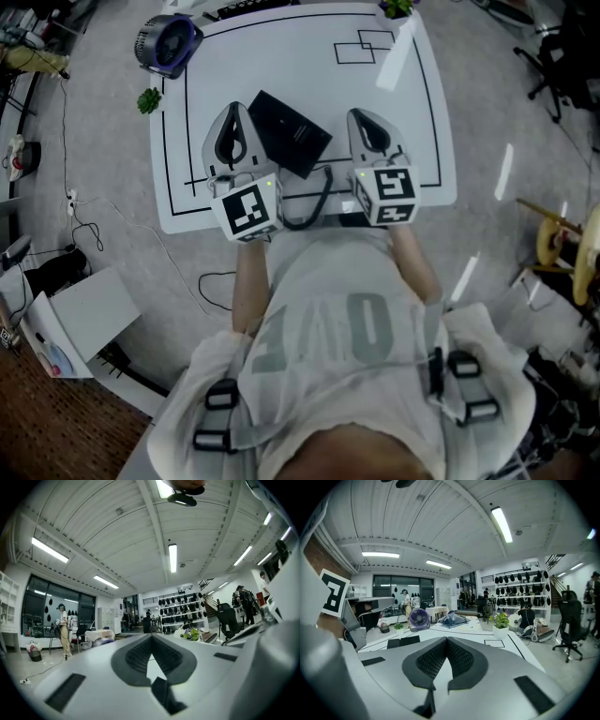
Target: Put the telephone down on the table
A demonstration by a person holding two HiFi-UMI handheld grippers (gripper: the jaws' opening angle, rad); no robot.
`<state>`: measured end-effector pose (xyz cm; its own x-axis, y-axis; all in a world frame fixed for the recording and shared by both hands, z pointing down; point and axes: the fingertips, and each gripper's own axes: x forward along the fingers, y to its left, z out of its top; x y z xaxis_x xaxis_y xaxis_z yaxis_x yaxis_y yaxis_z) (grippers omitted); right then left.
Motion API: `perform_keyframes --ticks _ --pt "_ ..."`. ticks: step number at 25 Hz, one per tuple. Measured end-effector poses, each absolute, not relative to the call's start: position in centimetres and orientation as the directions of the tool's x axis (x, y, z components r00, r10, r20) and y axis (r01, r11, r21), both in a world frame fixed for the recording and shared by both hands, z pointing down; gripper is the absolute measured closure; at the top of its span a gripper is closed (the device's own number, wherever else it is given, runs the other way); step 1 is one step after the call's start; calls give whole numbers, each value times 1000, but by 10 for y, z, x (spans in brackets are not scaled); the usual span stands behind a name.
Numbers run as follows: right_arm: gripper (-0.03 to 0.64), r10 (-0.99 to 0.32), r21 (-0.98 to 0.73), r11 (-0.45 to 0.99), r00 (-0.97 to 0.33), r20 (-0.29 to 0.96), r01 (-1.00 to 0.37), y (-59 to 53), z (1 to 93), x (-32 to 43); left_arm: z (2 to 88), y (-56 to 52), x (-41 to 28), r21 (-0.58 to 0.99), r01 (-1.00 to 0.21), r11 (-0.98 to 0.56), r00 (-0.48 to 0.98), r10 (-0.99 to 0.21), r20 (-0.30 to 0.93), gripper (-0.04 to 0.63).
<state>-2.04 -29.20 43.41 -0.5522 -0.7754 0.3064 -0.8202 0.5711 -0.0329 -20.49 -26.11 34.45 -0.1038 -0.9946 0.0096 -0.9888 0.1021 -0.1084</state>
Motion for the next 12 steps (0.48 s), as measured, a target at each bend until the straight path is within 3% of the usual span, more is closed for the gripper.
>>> perform_keyframes --ticks 12 --pt "609 -772 -32 576 -556 310 -817 -292 440 -20 360 -265 -205 -175 -983 59 -71 -996 61 589"
